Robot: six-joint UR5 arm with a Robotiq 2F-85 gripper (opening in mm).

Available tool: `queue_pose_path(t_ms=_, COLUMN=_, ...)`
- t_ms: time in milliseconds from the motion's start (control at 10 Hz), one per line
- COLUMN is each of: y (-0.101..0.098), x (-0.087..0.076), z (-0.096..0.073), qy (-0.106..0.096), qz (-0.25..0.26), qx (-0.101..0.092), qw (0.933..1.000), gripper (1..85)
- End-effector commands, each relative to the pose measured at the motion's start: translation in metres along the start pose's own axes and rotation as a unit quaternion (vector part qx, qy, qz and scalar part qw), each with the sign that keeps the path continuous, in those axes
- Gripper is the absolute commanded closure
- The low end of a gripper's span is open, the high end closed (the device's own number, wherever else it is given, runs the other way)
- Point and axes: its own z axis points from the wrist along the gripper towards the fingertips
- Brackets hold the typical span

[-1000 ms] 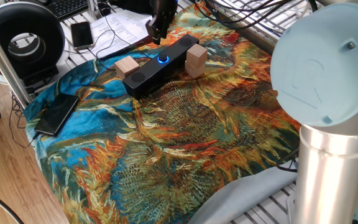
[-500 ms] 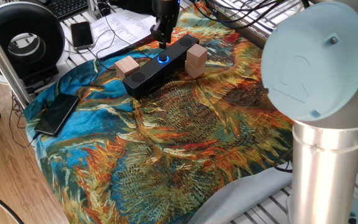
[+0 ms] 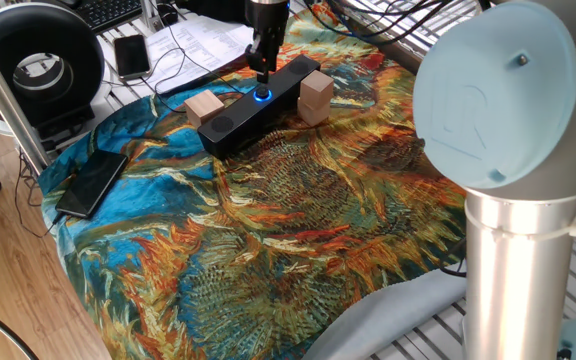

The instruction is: Turn the knob to decrease the volume of the speaker

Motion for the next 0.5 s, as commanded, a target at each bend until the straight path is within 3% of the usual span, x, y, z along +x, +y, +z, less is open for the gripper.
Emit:
queue_pose_path(t_ms=0, y=-0.0104, x=-0.0045, z=0.0044, qy=-0.004, qz=-0.088, qx=0.014, qw=0.996, gripper=46.0)
queue_pose_path(t_ms=200, y=-0.012, x=-0.0086, z=0.0059, qy=-0.009, qz=-0.149, qx=0.018, qw=0.9887, gripper=45.0)
queue_pose_path(t_ms=400, y=-0.0178, x=-0.005, z=0.0079, qy=0.003, qz=-0.206, qx=0.027, qw=0.9781, gripper=45.0)
